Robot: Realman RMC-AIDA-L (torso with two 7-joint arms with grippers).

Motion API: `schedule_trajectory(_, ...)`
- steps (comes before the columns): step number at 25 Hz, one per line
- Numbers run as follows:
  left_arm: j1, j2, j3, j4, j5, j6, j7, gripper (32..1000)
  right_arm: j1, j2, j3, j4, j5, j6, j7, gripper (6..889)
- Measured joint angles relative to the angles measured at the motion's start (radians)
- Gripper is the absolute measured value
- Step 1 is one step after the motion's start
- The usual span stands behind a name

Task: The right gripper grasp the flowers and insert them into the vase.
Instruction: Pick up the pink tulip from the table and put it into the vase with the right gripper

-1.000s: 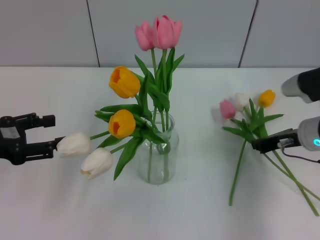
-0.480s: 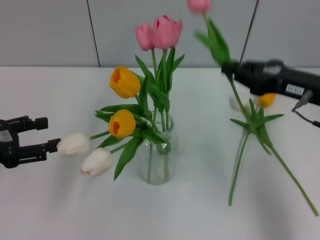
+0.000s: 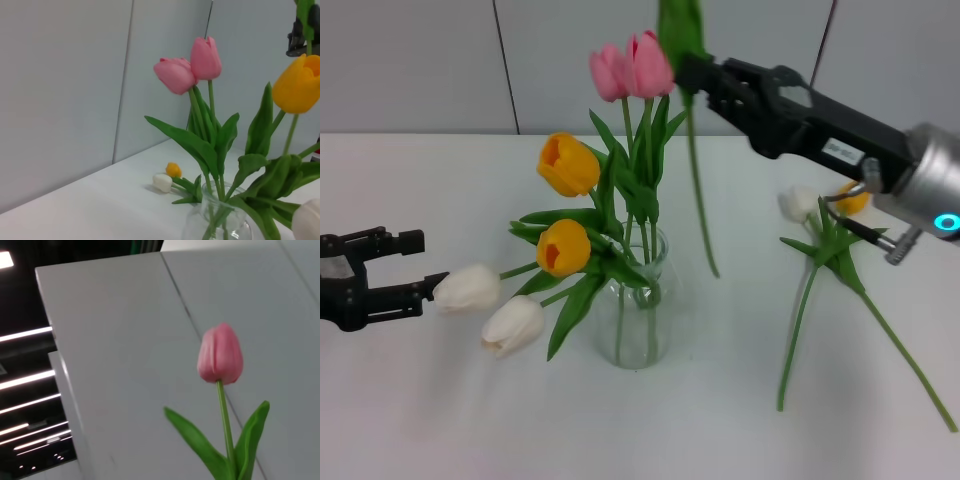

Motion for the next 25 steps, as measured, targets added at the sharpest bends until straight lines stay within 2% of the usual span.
schedule_trajectory(4,-0.010,-0.0064,0.000,-0.003,0.000,-0.006,0.010,815,0.078,0.009,-0.006,0.069,0.006,-0.002,-0.046,55)
schedule_trajectory(8,-0.020,-0.0124,0.000,-0.005,0.000,-0.007,0.011,815,0.131,0.011,-0.010,0.122,0.045,0.004,-0.102,55)
schedule_trajectory(14,-0.027,-0.0181,0.000,-0.006,-0.001,-0.011,0.012,815,0.181,0.012,-0.012,0.165,0.091,0.032,-0.165,54)
schedule_trajectory(20,-0.035,-0.0281,0.000,-0.006,-0.002,-0.019,0.012,815,0.233,0.011,-0.010,0.216,0.095,0.061,-0.169,55)
schedule_trajectory(25,-0.048,-0.0302,0.000,-0.006,-0.002,-0.020,0.012,815,0.242,0.011,-0.014,0.257,0.090,0.068,-0.174,55)
